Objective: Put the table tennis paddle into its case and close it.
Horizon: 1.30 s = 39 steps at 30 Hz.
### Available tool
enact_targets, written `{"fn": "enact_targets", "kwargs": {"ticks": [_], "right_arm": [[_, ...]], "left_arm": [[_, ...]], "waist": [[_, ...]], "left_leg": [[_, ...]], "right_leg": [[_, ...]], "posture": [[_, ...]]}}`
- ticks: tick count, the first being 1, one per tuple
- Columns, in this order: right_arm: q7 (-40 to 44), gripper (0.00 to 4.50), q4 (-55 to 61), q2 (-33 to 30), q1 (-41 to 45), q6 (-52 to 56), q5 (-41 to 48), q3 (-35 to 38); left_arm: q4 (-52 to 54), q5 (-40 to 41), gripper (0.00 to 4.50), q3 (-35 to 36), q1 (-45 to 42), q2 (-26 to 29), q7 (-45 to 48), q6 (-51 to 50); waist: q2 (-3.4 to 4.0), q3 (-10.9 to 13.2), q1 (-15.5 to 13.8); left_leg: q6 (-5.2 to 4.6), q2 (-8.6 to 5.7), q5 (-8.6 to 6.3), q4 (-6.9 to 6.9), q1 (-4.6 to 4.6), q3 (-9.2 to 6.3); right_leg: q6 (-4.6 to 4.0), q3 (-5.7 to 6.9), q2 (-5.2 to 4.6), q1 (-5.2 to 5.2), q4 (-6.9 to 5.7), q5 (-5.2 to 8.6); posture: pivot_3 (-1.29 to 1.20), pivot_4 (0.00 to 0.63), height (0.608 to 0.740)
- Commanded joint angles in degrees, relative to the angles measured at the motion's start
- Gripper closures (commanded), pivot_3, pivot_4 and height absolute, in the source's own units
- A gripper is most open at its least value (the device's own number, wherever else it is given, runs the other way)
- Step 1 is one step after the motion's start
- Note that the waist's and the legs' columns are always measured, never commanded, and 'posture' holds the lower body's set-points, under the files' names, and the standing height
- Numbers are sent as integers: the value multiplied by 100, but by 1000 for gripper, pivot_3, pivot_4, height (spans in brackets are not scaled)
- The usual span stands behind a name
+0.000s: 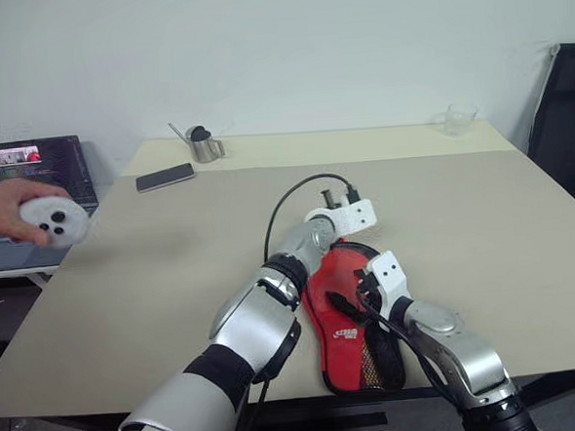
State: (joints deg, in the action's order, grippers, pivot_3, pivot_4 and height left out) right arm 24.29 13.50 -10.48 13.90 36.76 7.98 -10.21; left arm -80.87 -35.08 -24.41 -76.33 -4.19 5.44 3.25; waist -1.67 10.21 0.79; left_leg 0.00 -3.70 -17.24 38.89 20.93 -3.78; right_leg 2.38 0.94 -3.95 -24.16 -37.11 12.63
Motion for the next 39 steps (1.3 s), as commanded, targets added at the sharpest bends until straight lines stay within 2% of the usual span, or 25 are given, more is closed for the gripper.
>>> {"fn": "enact_targets", "kwargs": {"ticks": [1,21,39], "right_arm": [[-102,115,75,114,-152,250,125,-32],[-473,115,381,457,-414,464,130,-120],[-631,115,374,637,-443,440,130,-122]], "left_arm": [[115,-158,4211,-154,-129,-300,-14,186],[125,-429,4211,-542,-91,-1071,-97,633],[151,-725,4211,-1262,270,-1709,48,1289]], "waist": [[0,0,-27],[0,0,-81],[1,0,-113]], "left_leg": [[-7,0,-4,0,0,0],[-10,1,-5,0,0,-1],[-17,1,-9,0,0,-1]], "right_leg": [[0,1,2,0,0,0],[2,1,19,1,2,1],[3,2,19,3,3,2]], "posture": [[0,150,740],[0,150,740],[0,150,740]]}}
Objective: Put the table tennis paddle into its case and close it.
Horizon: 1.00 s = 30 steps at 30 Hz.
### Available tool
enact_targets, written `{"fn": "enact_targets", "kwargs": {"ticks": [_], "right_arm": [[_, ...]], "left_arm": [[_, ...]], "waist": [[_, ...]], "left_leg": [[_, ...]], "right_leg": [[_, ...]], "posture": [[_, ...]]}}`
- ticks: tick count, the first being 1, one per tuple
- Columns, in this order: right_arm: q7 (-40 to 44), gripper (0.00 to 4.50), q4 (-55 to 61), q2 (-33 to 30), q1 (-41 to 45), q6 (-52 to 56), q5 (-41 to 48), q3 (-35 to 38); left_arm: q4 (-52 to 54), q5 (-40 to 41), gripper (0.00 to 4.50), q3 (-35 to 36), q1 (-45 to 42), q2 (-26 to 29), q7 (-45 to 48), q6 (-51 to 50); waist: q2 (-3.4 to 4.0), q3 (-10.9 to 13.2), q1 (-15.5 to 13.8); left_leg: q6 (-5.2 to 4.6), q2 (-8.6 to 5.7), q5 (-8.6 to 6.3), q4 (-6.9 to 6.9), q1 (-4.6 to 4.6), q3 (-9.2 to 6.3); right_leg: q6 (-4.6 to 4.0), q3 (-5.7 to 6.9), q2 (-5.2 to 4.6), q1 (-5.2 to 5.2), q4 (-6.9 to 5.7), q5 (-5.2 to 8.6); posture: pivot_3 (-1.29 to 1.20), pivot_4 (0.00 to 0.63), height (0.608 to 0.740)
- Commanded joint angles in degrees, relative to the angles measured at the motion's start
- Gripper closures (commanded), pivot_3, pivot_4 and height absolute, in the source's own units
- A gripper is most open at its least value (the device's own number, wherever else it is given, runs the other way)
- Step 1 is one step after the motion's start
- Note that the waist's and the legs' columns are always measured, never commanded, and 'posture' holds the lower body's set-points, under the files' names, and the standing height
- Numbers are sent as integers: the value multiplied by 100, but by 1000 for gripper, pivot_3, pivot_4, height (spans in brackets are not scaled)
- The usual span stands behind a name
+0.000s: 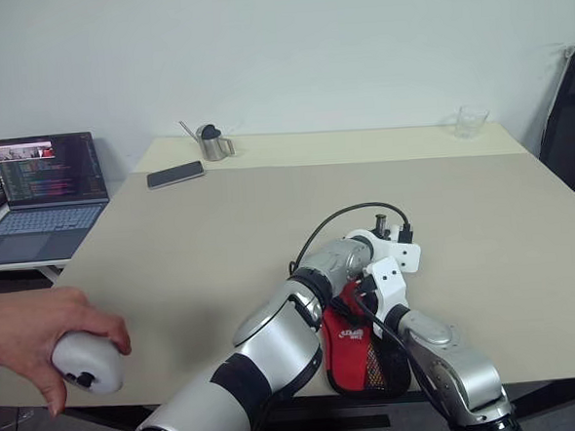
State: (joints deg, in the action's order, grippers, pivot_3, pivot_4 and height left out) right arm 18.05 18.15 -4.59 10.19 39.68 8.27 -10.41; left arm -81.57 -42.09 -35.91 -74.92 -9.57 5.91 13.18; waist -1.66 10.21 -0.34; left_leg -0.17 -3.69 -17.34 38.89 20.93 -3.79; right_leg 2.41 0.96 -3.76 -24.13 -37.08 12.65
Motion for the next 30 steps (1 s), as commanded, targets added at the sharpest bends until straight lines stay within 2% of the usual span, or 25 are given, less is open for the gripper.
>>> {"fn": "enact_targets", "kwargs": {"ticks": [1,6,10,15,19,23,26,30], "right_arm": [[-12,115,-93,53,-67,148,100,-103],[-27,115,-79,70,-61,157,102,-109],[-29,115,-85,83,-38,162,108,-94],[13,115,-148,58,56,159,110,-79],[92,115,-225,-27,203,131,117,-10],[438,115,-247,-417,409,127,174,95],[935,115,-79,-912,460,381,441,148],[1700,115,293,-1757,521,727,886,249]], "left_arm": [[221,-19,4211,-122,143,-1183,12,292],[175,405,4211,251,261,-1144,389,-396],[176,442,2795,292,301,-962,535,-547],[170,69,1007,-93,353,-703,552,-447],[171,18,1007,-164,400,-541,624,-446],[192,83,1007,-94,311,-357,662,-345],[212,-109,1007,-291,172,-138,793,-116],[314,415,1007,209,-5,21,1420,250]], "waist": [[0,0,-2],[1,-1,8],[1,-1,45],[0,-39,45],[1,-62,46],[2,-70,47],[2,-71,40],[4,-72,29]], "left_leg": [[0,0,0,0,0,0],[-2,0,-1,0,-1,1],[-4,3,-2,0,-2,3],[-4,4,-2,0,-7,4],[-7,4,-4,0,-13,4],[-8,6,-5,0,-14,5],[-8,6,-5,1,-13,5],[-17,6,-10,1,-9,7]], "right_leg": [[0,0,0,0,0,0],[0,0,1,1,1,0],[0,-1,5,0,-1,0],[0,-3,7,4,-1,0],[1,-3,8,8,-2,1],[2,-4,12,8,-3,1],[1,-3,12,9,-1,1],[2,-2,11,9,8,1]], "posture": [[0,150,740],[0,150,740],[0,150,740],[0,150,740],[0,150,740],[0,150,740],[0,150,740],[0,150,740]]}}
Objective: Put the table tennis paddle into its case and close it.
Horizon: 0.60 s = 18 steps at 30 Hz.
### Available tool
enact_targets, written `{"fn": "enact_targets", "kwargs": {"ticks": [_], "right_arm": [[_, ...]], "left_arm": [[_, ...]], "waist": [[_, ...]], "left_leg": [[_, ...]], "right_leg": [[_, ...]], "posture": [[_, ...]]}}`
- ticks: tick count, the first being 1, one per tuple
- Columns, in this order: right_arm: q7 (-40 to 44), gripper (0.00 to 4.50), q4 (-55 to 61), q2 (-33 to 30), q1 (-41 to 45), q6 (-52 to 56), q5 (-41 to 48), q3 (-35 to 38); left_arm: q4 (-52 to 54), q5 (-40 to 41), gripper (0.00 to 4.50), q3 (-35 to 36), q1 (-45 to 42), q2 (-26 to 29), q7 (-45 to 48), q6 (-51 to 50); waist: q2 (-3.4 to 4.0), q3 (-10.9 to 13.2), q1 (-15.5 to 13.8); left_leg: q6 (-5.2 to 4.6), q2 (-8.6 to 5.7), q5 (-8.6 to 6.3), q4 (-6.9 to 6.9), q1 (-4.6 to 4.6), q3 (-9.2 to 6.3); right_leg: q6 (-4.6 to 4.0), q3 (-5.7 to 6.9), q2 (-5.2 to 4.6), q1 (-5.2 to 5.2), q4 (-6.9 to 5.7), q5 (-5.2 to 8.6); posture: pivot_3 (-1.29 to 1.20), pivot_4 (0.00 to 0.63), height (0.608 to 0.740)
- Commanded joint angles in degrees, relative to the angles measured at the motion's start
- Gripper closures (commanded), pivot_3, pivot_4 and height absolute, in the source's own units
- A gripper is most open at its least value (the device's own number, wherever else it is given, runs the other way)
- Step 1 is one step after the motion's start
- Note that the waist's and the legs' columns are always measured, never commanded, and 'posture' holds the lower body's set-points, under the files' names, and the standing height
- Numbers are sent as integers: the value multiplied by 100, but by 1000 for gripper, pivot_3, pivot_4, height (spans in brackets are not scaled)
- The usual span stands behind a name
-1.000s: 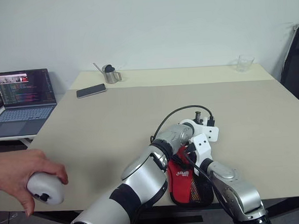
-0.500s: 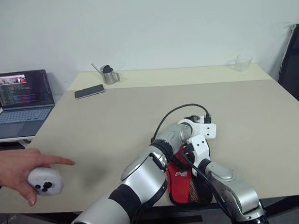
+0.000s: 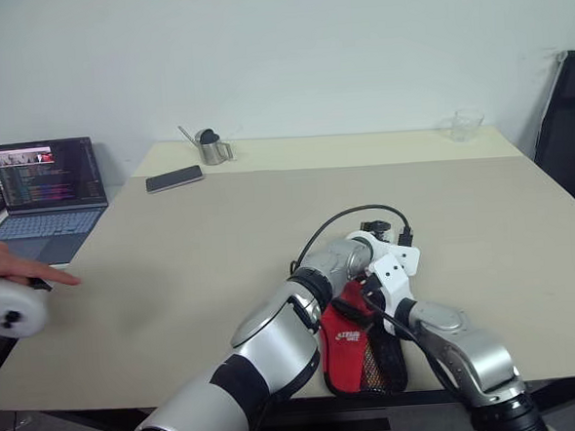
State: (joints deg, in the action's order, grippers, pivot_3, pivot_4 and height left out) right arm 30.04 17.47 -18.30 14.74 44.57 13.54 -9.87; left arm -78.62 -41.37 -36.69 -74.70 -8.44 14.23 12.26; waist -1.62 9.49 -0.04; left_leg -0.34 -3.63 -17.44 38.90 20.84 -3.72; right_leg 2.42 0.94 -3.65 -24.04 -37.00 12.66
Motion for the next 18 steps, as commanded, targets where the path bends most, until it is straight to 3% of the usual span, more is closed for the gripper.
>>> {"fn": "enact_targets", "kwargs": {"ticks": [1,8,15,18], "right_arm": [[641,115,421,-562,94,296,468,250],[1413,115,462,-1621,185,382,885,570],[1762,115,246,-2078,148,202,968,732],[1987,115,52,-2420,101,71,953,956]], "left_arm": [[50,490,1007,441,-72,-69,713,426],[284,1326,1007,1314,-482,393,1896,713],[540,1981,1007,1969,-931,793,2449,725],[921,2838,1007,2622,-1000,1103,3629,511]], "waist": [[0,0,-2],[-2,9,18],[-7,18,11],[-7,21,16]], "left_leg": [[-1,0,-1,0,2,1],[-5,3,-3,0,7,9],[-7,8,-4,2,9,17],[-10,8,-6,3,10,26]], "right_leg": [[0,-1,-1,0,2,0],[1,-2,-2,-5,2,0],[1,-8,1,-9,1,0],[1,-14,0,-11,2,0]], "posture": [[0,150,740],[0,150,740],[0,150,740],[0,150,740]]}}
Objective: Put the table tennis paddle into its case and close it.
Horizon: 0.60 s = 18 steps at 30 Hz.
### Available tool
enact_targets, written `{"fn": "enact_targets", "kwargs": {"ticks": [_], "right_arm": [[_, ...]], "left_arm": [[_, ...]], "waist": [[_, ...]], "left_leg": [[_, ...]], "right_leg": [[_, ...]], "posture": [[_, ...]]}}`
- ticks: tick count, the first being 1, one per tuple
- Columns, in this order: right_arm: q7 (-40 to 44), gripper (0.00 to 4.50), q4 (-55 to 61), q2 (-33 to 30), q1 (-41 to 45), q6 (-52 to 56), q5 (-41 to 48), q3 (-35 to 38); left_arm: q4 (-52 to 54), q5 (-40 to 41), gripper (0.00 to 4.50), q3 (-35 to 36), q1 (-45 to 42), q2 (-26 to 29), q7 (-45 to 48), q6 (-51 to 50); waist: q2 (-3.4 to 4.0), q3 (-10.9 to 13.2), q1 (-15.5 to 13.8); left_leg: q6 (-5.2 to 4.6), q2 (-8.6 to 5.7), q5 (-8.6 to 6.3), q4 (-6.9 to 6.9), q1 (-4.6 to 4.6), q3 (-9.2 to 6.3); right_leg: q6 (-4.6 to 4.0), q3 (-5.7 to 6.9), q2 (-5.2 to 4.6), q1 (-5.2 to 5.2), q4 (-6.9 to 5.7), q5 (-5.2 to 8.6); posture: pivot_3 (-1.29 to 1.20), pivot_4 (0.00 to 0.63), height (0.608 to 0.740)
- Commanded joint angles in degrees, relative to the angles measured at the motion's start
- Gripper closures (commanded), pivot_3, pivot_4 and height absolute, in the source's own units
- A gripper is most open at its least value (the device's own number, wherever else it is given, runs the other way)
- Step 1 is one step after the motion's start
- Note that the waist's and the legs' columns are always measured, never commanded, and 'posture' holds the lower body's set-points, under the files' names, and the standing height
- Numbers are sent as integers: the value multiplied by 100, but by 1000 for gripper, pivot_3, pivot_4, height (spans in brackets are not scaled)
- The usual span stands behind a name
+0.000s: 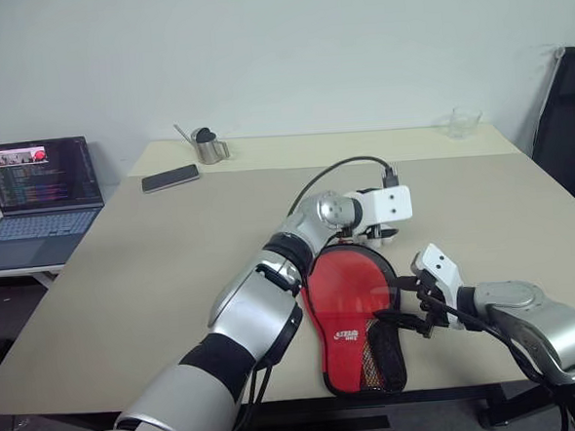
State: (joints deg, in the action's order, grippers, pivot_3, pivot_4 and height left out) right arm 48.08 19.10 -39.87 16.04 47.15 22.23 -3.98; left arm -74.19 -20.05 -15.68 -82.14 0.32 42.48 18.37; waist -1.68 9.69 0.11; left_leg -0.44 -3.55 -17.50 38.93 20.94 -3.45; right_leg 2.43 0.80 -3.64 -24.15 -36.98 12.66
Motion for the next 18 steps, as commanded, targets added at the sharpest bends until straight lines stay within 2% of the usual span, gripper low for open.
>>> {"fn": "enact_targets", "kwargs": {"ticks": [1,4,7,10,14,18], "right_arm": [[205,115,-198,-340,-23,-242,69,445],[229,115,-419,-474,11,-406,45,628],[206,115,-631,-569,64,-535,7,818],[158,115,-750,-582,64,-656,-58,837],[-57,115,-915,-283,260,-831,-60,850],[-646,115,-1379,360,864,-1044,-150,865]], "left_arm": [[635,1057,1007,754,-230,295,1277,-380],[1227,1782,1007,1163,-36,506,2274,-1361],[2448,2043,1007,1185,613,929,2548,-2333],[4008,2183,1007,1114,1425,1309,2466,-3496],[5831,2834,1007,1225,2292,1605,2325,-5371],[6623,2900,1007,1043,3075,1619,1796,-5915]], "waist": [[0,2,3],[0,2,8],[4,0,29],[6,-2,83],[5,0,100],[8,-2,73]], "left_leg": [[0,0,0,0,0,1],[-1,4,0,0,-1,2],[-2,6,-1,-1,-3,3],[-2,11,-1,-2,-9,8],[0,13,0,3,0,-5],[16,8,9,8,-3,-8]], "right_leg": [[0,0,0,-1,0,0],[-1,1,4,-1,-2,0],[-1,-3,6,0,-3,0],[-2,-16,8,-1,-8,-1],[-3,-24,8,-4,-10,-1],[-4,-27,-14,0,-10,-2]], "posture": [[0,150,740],[0,150,740],[0,150,740],[0,150,740],[0,150,740],[0,150,740]]}}
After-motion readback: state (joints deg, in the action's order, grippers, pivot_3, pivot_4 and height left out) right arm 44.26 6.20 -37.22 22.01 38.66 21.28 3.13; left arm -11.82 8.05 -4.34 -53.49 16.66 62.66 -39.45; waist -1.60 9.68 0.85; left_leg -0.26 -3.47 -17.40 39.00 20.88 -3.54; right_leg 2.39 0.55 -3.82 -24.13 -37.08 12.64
